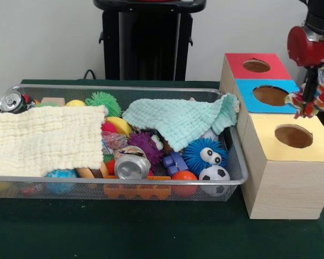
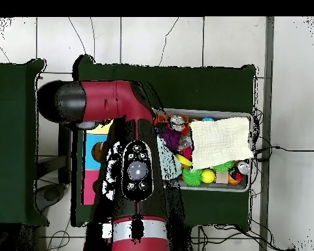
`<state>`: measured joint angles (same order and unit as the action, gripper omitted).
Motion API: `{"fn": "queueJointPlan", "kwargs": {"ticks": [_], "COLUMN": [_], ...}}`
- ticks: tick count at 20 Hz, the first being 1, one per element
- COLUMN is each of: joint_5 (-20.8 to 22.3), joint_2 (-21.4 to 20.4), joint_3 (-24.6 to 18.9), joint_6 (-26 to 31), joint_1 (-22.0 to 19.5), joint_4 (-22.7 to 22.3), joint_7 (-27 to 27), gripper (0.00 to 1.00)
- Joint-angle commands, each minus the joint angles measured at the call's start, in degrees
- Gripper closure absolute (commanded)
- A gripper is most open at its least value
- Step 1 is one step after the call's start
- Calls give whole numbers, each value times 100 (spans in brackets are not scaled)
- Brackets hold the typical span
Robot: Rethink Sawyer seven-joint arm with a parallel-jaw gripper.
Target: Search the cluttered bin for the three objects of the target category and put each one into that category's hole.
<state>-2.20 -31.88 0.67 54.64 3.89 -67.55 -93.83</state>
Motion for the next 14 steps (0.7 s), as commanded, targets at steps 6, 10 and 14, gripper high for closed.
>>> {"fn": "queueJointPlan", "kwargs": {"ticks": [6, 10, 14], "joint_5": [-201, -202, -200], "joint_2": [356, 368, 289], "joint_3": [8, 8, -9], "joint_6": [138, -7, -259], "joint_1": [-20, -8, -12], "joint_4": [-31, -114, -407], "joint_7": [-1484, -1450, -1354], "gripper": [100, 100, 100]}}
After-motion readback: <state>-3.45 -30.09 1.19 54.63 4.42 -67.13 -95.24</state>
